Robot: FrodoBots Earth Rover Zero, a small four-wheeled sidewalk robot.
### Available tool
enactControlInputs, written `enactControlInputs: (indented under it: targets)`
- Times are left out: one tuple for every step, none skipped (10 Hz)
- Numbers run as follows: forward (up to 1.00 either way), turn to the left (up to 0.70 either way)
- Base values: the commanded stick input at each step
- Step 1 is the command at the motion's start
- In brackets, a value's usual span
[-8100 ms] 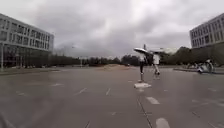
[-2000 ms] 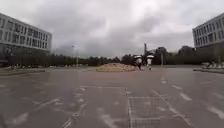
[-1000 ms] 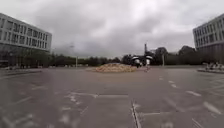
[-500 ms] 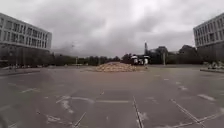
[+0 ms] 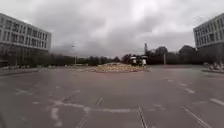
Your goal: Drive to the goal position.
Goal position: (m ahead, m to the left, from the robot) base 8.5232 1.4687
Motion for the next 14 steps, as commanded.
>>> enactControlInputs:
  targets:
    - [0.7,0.0]
    - [0.7,0.0]
    - [0.7,0.0]
    - [0.7,0.0]
    - [0.7,0.0]
    - [0.7,0.0]
    - [0.7,0.0]
    - [0.7,0.0]
    - [0.7,0.0]
    - [0.7,0.0]
    - [0.7,0.0]
    - [0.7,0.0]
    - [0.7,0.0]
    - [0.7,0.0]
